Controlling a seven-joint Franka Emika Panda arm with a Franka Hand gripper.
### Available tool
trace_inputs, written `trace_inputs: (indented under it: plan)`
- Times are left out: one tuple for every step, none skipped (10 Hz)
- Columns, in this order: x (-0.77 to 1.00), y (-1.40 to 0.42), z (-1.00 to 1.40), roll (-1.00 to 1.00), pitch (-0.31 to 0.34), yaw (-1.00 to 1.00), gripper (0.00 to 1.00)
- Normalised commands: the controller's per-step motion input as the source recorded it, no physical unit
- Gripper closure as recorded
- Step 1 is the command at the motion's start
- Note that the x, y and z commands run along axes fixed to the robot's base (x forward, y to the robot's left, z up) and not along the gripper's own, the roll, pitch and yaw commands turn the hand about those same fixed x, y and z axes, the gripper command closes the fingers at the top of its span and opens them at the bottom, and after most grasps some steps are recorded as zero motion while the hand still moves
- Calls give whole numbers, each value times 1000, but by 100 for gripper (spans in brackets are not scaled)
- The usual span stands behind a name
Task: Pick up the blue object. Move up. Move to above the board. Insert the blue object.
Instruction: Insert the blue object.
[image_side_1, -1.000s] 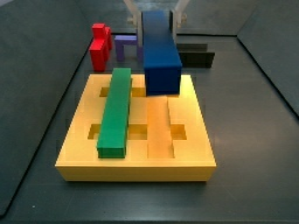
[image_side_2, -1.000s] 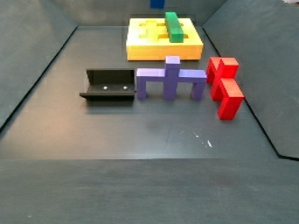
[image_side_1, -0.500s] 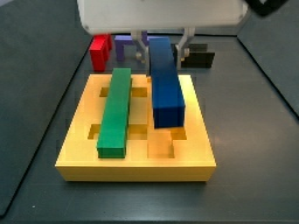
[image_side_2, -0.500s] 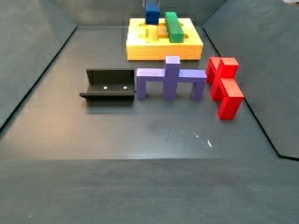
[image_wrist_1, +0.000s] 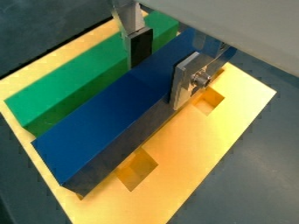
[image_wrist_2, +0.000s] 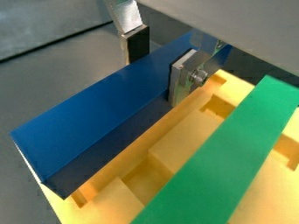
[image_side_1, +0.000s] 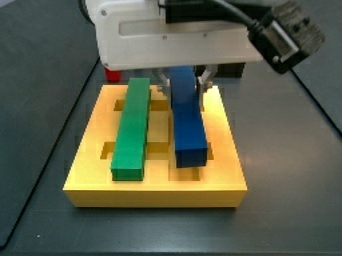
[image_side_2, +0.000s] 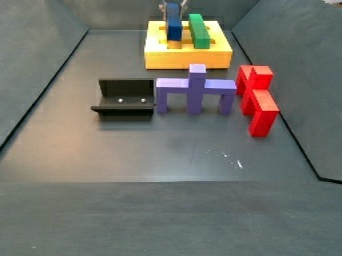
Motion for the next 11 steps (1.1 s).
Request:
trace_inputs:
  plan:
    - [34, 0, -434, 0, 0, 0, 100]
    - [0, 0, -369, 0, 0, -6, 100]
    - [0, 0, -331, 0, 26, -29, 100]
    - [0, -66, -240, 14, 11, -29, 100]
    - [23, -126, -217, 51, 66, -40, 100]
    - [0, -137, -206, 79, 43, -123, 100]
    - [0, -120, -177, 87, 86, -194, 100]
    - [-20, -120, -160, 91, 66, -214, 100]
    - [26, -83, -189, 81, 74, -231, 100]
    - [51, 0, -251, 99, 90, -254, 100]
    - [34, -3, -234, 39, 76, -163, 100]
